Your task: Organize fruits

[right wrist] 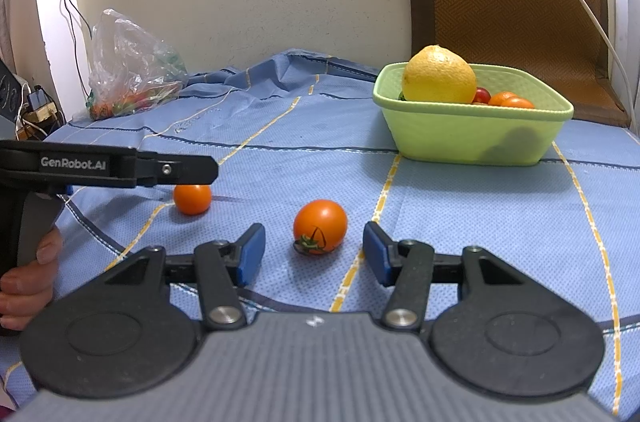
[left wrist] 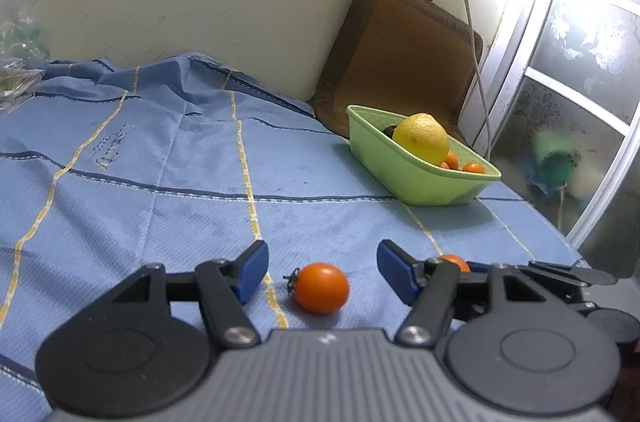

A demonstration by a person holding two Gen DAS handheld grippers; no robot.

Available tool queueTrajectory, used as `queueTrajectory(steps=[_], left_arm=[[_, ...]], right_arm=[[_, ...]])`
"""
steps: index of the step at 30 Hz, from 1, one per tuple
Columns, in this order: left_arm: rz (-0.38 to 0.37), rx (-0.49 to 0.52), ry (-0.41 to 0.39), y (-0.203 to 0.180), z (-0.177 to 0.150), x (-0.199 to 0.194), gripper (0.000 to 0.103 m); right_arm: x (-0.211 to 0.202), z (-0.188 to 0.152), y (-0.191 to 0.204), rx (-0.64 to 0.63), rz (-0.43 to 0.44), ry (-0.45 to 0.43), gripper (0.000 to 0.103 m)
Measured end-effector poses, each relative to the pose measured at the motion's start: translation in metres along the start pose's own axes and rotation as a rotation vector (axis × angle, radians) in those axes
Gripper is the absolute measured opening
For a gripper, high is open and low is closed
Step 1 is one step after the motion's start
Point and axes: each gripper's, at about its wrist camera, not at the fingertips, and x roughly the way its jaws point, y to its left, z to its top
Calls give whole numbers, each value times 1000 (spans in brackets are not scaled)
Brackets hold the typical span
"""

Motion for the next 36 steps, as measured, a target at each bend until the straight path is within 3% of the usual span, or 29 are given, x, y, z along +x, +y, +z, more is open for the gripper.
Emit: queueTrajectory(steps=[9,13,15,16,19,21,24,30,36], left_arm=[[-8,34,39,-4,-3,3,66],[15,37,72,-5,-4,9,56],[33,58,74,-7,-6,8,42],[42,72,76,-9,-7,7,36],[51,87,77,-13,-9,6,36],[41,85,85,-16,-6,9,36],[-13,61,92,-23,8,18,36],[-110,51,42,-55,64,50,36],[-112,46,29,-76,120,109,36]], right_arm=[[0,-1,2,-5,-2,2,59],[1,0,5,-15,-6,6,61],[1,0,5,-12,-5,4,60],[1,0,3,-6,-3,3,58],[1,0,-1,13,-8,0,31],[1,0,-3,24,0,-2,31],[-5,1,-7,36,3,-38,31],[-23,21,-38,56,-94,-176,31],[-12,52,-85,96,-199,-237,31]])
